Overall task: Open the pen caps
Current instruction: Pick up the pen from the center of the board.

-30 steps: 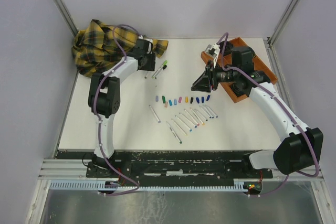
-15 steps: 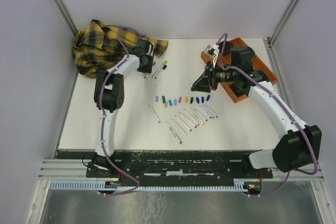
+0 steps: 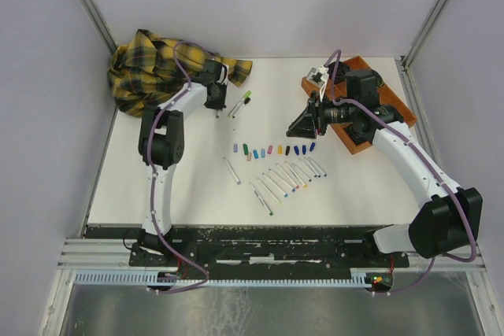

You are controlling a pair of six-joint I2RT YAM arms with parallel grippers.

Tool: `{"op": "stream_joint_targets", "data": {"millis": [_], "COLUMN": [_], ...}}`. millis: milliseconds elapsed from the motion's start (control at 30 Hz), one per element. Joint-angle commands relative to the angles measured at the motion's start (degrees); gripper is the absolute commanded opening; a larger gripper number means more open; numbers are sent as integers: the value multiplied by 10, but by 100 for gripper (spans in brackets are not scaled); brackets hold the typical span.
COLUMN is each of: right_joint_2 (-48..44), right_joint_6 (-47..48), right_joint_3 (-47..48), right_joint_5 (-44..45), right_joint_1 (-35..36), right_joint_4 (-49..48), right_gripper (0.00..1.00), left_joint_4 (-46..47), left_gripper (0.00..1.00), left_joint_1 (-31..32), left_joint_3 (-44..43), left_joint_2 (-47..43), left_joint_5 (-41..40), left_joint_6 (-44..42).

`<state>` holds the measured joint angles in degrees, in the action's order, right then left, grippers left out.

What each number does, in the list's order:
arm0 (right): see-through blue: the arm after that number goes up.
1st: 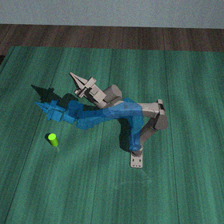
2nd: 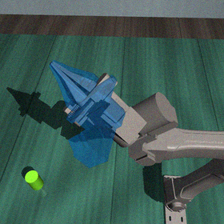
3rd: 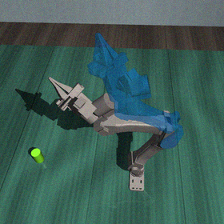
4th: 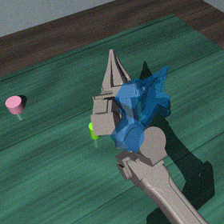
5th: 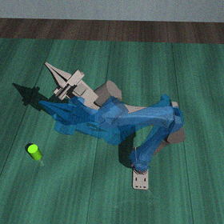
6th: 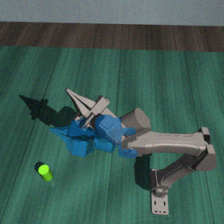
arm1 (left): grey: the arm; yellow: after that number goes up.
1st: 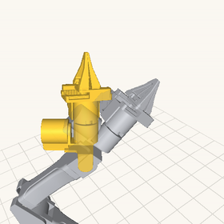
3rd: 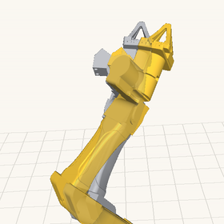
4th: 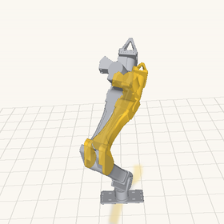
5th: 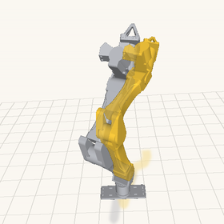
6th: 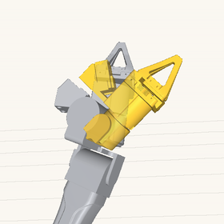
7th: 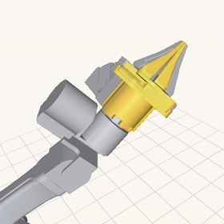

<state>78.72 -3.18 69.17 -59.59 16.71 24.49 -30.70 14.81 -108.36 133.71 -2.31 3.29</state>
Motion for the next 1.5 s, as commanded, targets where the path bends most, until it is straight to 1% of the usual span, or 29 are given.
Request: {"op": "stream_joint_targets", "data": {"millis": [0,200,367,533,700,767,867,933,1033,1133,1267,1467], "right_joint_2": [1,1,-1,-2,-4,-5,-8,-7,0,6,1,-1], "right_joint_6": [4,-4,-5,-8,-27,-61,-152,-215,-298,-355,-363,-388], "right_joint_3": [4,2,-2,-7,-18,-33,-75,-103,-135,-154,-164,-189], "right_joint_5": [-22,-31,-37,-44,-51,-62,-67,-67,-60,-66,-58,-40], "right_joint_1": [-4,-3,-4,-4,-4,-3,-4,-3,-4,-1,3,20], "right_joint_4": [-12,-17,-25,-35,-63,-104,-224,-305,-397,-480,-495,-556], "right_gripper": [44,44,44,44,44,44,45,45,47,49,50,52], "left_joint_4": [23,110,193,305,422,479,550,587,647,689,742,855], "left_gripper": [3,3,3,3,3,3,3,3,3,3,3,3], "left_joint_1": [-3,-2,-2,-1,7,11,19,31,59,108,199,281], "left_joint_3": [60,191,324,492,653,716,797,840,890,919,932,950], "left_joint_2": [-66,-188,-304,-442,-586,-645,-730,-778,-837,-864,-864,-814], "left_joint_5": [-11,-31,-15,43,120,156,181,184,178,148,88,32], "left_joint_6": [-17,11,60,124,193,227,281,320,362,387,394,408]}}
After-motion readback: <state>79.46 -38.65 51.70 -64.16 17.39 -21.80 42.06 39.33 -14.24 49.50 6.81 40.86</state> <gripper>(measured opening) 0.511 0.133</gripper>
